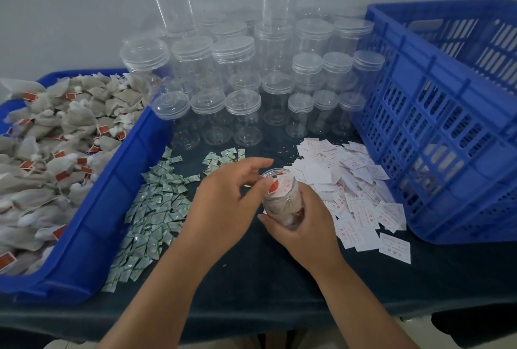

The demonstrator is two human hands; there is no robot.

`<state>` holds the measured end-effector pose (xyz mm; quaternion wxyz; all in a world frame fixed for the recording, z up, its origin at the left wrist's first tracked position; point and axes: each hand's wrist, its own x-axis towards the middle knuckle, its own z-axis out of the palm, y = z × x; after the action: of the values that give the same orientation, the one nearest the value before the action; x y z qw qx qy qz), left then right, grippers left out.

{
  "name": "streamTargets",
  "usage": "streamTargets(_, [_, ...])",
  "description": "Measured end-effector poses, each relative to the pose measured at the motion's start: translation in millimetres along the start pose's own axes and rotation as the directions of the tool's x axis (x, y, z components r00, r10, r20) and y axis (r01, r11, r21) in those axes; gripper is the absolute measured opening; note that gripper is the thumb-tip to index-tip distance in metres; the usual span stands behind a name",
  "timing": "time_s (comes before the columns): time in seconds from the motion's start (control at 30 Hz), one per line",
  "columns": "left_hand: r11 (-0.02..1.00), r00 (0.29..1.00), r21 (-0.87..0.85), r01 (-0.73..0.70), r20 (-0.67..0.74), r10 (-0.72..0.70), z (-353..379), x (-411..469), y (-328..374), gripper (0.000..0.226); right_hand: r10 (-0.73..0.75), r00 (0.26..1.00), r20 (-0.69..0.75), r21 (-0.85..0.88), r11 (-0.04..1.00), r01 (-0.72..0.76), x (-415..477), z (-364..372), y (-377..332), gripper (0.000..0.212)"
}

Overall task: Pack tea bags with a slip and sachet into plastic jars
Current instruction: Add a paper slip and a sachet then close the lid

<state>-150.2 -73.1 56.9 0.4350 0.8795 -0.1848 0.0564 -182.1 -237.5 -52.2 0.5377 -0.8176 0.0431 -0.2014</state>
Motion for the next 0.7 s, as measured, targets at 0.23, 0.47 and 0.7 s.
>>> streamTargets(0.23, [0.981, 0.979, 0.156, -0.115, -0.151, 0.139, 9, -6, 5, 0.021, 0.005, 1.000, 0.008, 0.033, 0.999, -0.005, 0, 0, 0, 0.059])
streamTargets(0.47, [0.820, 0.933, 0.466, -0.334, 0.042, 0.356, 14, -16, -2, 0.043, -0.053, 0.999, 0.002, -0.033, 0.998, 0.053, -1, 0, 1, 0.052])
streamTargets(0.7, [0.864, 0.970, 0.441, -0.242, 0.116, 0.213, 4, -9, -4, 0.047, -0.017, 0.998, 0.058, 0.006, 1.000, 0.017, 0, -2, -2, 0.044])
